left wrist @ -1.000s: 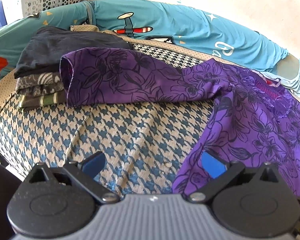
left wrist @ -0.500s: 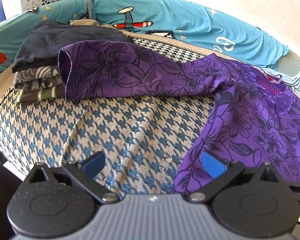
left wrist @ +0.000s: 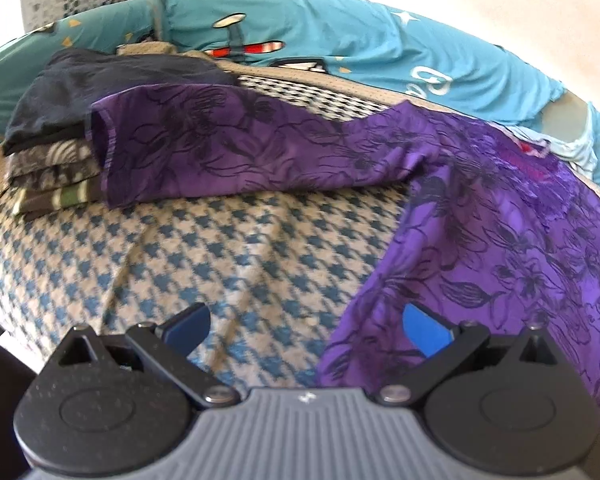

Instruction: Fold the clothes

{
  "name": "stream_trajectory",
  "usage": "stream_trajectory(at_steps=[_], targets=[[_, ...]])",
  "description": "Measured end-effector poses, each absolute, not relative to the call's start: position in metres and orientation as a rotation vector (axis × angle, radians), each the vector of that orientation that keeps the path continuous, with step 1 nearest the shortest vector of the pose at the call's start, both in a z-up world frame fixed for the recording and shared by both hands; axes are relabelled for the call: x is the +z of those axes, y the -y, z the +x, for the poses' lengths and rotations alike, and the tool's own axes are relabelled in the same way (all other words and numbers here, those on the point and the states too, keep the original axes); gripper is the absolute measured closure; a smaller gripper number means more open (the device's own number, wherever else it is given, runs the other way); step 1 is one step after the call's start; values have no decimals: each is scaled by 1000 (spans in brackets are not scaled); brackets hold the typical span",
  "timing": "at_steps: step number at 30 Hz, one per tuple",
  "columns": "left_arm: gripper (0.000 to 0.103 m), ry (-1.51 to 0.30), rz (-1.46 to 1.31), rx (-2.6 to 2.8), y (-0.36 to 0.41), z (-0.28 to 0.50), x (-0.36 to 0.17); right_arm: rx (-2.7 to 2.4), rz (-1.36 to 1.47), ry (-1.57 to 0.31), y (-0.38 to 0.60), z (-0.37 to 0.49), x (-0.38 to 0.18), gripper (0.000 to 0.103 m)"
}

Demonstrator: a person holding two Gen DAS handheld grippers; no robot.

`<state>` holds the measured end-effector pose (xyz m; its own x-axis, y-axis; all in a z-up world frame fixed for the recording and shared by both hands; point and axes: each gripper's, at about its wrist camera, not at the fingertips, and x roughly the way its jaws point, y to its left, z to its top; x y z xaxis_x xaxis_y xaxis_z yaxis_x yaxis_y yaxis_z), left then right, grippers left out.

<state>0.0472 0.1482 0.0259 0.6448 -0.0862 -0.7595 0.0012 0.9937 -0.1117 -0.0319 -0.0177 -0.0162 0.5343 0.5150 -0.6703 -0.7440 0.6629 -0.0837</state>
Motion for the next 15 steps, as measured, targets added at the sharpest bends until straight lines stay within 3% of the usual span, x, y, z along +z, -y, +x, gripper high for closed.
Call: stream_trajectory(at_steps=[4, 7, 15], targets=[[0, -866, -57, -111, -125, 51, 28, 770, -284, -716, 29, -37, -17, 89], [0, -870, -18, -149, -106, 54, 28, 784, -159, -747, 49, -39, -10, 89], [0, -907, 73, -256, -58, 61, 16, 599, -168, -721, 109, -52, 16, 89]])
